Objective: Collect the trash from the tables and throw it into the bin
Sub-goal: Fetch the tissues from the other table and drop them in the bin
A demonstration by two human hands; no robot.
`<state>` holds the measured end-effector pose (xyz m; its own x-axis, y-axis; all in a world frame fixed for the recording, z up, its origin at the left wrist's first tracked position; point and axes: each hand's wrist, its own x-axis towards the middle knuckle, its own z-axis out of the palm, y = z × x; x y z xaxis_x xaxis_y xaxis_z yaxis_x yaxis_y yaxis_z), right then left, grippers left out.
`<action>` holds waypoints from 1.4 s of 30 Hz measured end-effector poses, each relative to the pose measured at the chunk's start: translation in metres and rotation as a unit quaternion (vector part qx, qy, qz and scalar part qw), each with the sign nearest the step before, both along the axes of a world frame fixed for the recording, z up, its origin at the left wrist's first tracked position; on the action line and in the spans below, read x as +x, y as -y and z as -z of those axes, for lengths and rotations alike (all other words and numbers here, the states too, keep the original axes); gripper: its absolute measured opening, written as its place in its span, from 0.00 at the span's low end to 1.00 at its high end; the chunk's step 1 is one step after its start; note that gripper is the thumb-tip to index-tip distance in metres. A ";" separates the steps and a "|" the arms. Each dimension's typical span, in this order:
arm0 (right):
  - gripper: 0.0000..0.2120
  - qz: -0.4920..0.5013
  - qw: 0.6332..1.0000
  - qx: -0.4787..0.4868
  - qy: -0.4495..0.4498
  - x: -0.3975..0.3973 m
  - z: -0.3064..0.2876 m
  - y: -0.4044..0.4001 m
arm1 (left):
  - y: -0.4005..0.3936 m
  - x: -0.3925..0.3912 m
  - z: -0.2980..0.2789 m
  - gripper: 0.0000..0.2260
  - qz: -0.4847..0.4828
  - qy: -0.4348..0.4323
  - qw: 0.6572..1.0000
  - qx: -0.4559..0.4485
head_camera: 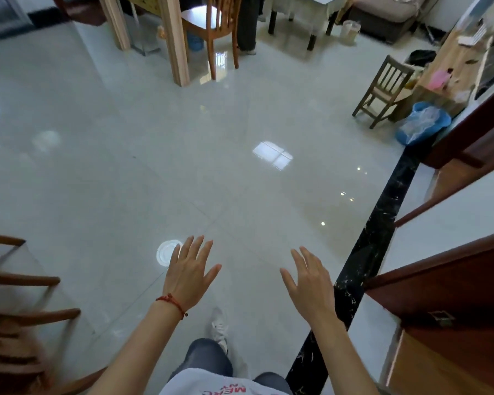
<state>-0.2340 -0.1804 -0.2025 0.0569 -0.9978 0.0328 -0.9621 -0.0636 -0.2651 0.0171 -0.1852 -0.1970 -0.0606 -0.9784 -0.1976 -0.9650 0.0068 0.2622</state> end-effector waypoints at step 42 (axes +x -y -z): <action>0.29 -0.461 0.887 0.030 0.018 0.381 -0.013 0.438 | 0.249 0.289 -0.008 0.36 -0.442 0.011 0.897 -0.017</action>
